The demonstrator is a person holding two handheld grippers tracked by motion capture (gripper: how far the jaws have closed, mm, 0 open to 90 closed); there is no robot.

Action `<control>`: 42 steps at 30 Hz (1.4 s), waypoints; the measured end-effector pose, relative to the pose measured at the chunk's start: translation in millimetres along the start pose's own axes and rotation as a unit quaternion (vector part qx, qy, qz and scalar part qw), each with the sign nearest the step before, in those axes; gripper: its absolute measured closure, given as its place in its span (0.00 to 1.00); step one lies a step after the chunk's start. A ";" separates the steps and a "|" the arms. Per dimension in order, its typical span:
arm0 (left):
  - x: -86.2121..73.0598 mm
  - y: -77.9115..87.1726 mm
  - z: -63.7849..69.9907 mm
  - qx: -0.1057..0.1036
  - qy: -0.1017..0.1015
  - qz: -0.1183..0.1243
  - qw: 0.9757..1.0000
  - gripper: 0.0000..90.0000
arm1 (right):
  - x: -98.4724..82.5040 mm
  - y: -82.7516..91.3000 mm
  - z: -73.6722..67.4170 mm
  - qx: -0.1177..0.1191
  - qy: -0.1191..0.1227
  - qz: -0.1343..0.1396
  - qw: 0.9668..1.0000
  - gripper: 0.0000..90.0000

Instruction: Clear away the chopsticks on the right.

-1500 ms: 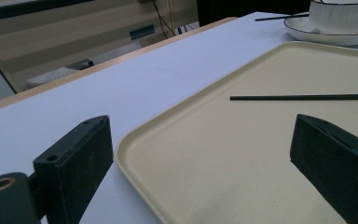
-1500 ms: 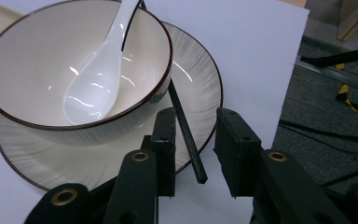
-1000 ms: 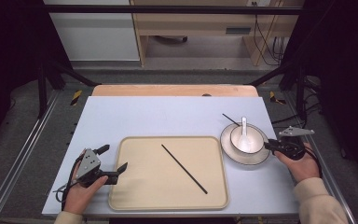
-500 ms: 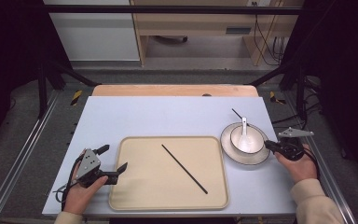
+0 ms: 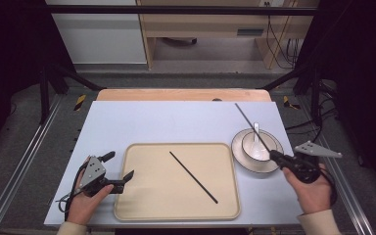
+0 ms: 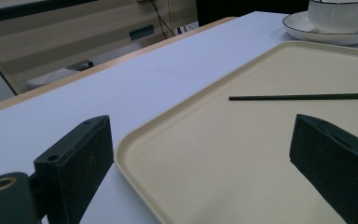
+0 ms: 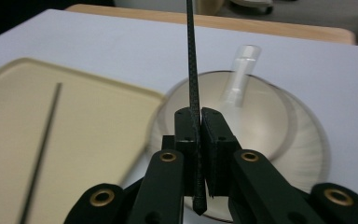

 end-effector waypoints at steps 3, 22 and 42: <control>0.5 1.6 -0.9 0.001 0.001 0.002 1.000 0.06 | -1.9 -8.6 -46.1 0.025 0.031 -0.012 0.999 0.95; 3.4 0.1 3.4 -0.001 -0.006 0.004 1.000 0.07 | -58.6 -77.3 -124.2 0.068 0.081 -0.115 0.988 0.95; 5.7 -2.7 8.0 0.001 -0.011 0.002 1.000 0.08 | -69.9 -94.3 -144.2 0.080 0.081 -0.142 0.983 0.95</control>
Point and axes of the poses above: each handheld gripper's, and its own axes: y roughly backward along the jaws, x roughly out of its top, z roughly to its right, the point moved 10 cm from there along -y, roughly forward along the jaws, and after that the axes turned 8 degrees about -z, right-handed, at the moved point
